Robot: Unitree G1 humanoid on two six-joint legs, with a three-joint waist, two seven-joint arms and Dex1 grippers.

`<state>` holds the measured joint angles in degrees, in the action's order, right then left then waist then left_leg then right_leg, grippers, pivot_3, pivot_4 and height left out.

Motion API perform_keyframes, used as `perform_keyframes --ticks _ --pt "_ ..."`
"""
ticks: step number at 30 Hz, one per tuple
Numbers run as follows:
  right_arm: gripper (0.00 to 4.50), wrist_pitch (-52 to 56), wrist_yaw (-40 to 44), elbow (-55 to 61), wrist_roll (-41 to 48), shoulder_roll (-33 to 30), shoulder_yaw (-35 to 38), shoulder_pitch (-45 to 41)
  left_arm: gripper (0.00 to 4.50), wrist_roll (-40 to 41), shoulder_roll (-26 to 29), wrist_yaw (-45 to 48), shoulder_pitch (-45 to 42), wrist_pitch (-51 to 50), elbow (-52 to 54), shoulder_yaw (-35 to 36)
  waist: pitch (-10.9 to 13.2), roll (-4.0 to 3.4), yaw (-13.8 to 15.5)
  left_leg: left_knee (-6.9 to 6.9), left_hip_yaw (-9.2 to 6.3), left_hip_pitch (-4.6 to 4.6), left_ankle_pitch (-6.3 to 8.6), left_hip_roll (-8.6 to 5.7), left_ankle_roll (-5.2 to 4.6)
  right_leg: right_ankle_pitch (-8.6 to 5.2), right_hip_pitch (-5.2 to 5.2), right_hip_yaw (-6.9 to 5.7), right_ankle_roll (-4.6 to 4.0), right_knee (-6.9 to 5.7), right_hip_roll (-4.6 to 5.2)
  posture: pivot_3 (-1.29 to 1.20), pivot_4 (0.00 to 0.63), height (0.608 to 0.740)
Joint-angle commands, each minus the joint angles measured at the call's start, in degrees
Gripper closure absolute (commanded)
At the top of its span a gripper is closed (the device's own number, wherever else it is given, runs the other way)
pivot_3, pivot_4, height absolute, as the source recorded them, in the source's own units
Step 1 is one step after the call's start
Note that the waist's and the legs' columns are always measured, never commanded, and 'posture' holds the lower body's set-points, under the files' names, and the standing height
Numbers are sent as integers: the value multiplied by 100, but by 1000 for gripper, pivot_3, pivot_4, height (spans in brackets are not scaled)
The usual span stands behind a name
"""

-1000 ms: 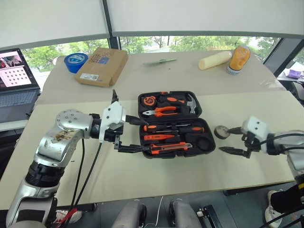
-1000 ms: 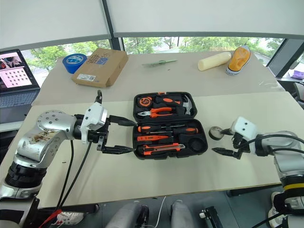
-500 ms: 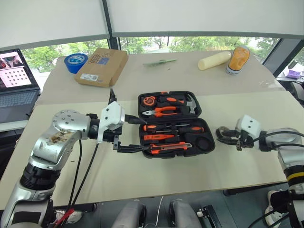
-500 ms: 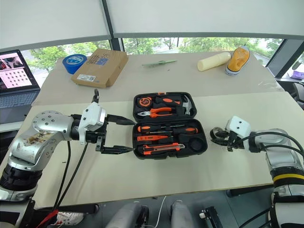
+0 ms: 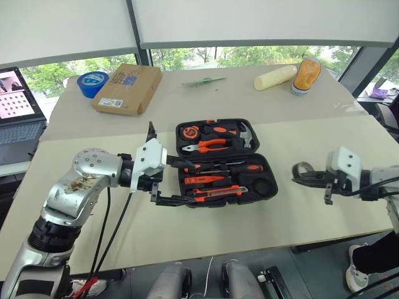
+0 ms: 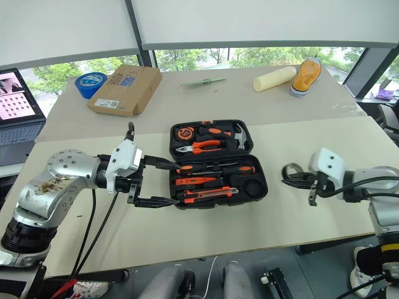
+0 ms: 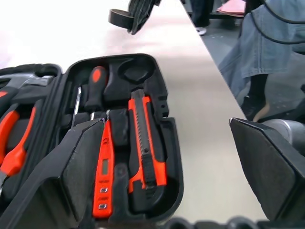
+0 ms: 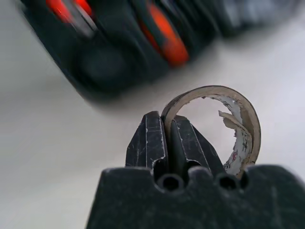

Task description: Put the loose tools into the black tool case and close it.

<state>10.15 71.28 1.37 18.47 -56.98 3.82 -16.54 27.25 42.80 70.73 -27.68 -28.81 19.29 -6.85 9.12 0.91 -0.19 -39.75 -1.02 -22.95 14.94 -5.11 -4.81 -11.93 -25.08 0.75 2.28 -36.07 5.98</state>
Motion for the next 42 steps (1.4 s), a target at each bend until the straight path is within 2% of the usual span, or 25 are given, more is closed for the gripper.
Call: perform_keyframes --ticks 1,5,11,15,17,20,24,25,26,28,32,34,37,38,39,42 --pt "4491 321 -312 820 -106 93 -180 68 0 64 -48 16 -148 65 56 -21 0 0 34 -4 1 0 1 -1 -2 0 1 -1 0 0 1 0 150 738" --pt "4491 306 -447 1101 -471 113 -505 162 0 78 -52 10 -144 43 75 -47 0 1 127 -10 0 -3 1 -7 -2 0 4 -7 1 3 7 0 150 738" --pt "4491 92 -411 944 -885 43 -768 223 0 82 -34 15 -149 37 31 -20 0 1 103 -10 2 -7 -1 -8 1 0 -2 -5 0 2 6 0 150 738" --pt "4491 162 -355 945 -859 146 -822 217 0 76 -65 -25 -164 23 43 -37 0 1 92 -10 2 -7 -1 -8 1 0 -2 -5 0 2 4 0 150 738" --pt "3712 175 -374 908 -865 182 -843 209 0 77 -70 -31 -170 19 54 -42 0 1 95 -10 1 -6 -1 -8 1 0 -1 -6 0 3 5 0 150 738" --pt "2838 199 -381 911 -838 182 -821 242 0 86 -68 -33 -193 3 60 -43 0 1 99 -10 1 -3 -1 -8 1 0 3 -6 0 3 5 0 150 738" --pt "1330 423 -302 1175 -573 105 -634 350 0 100 -64 -47 -205 -25 48 -25 0 1 106 -10 -1 -3 -1 -8 0 0 5 -8 0 5 5 0 150 738" --pt "1154 474 -299 1227 -522 91 -578 365 0 97 -60 -49 -195 -20 51 -22 0 1 106 -10 -1 -4 -1 -8 0 0 4 -7 0 5 5 0 150 738" --pt "683 511 -287 1264 -472 63 -513 375 0 86 -58 -58 -187 -12 44 -20 0 1 102 -10 -1 -4 -1 -8 0 0 4 -7 0 5 5 0 150 738" --pt "66 554 -279 1289 -411 12 -407 375 0 48 -53 -88 -182 6 10 -16 0 1 92 -10 1 -6 -1 -8 0 0 1 -4 0 4 5 0 150 738" --pt "25 661 -305 1270 -329 -37 -232 345 0 -43 -43 -164 -178 51 -89 -4 0 1 91 -8 0 -4 -1 -7 0 0 1 -5 0 4 4 0 150 738" --pt "25 1099 -326 934 67 -120 316 282 0 -393 57 -482 -66 202 -692 166 0 1 98 -9 0 -4 -1 -7 0 0 2 -5 0 4 5 0 150 738" --pt "770 1199 -342 411 188 -178 652 241 776 -742 167 -690 73 534 -1314 275 0 1 96 -9 1 -2 -1 -8 -1 0 3 -5 0 4 4 0 150 738" --pt "1089 1138 -391 161 127 -159 647 178 1150 -885 192 -729 114 681 -1477 240 0 1 93 -7 1 -2 -1 -8 -1 0 2 -5 0 4 4 0 150 738" --pt "1529 1079 -438 -53 64 -133 621 108 1707 -1015 199 -751 137 819 -1614 194 1 2 91 -5 1 -1 0 -7 -1 0 1 -6 0 4 4 0 150 738" --pt "2446 680 -425 -739 -144 -11 457 -156 2795 -1329 163 -735 170 1171 -1925 -11 1 2 93 -5 1 -3 0 -7 -1 0 0 -6 0 7 7 0 150 738"
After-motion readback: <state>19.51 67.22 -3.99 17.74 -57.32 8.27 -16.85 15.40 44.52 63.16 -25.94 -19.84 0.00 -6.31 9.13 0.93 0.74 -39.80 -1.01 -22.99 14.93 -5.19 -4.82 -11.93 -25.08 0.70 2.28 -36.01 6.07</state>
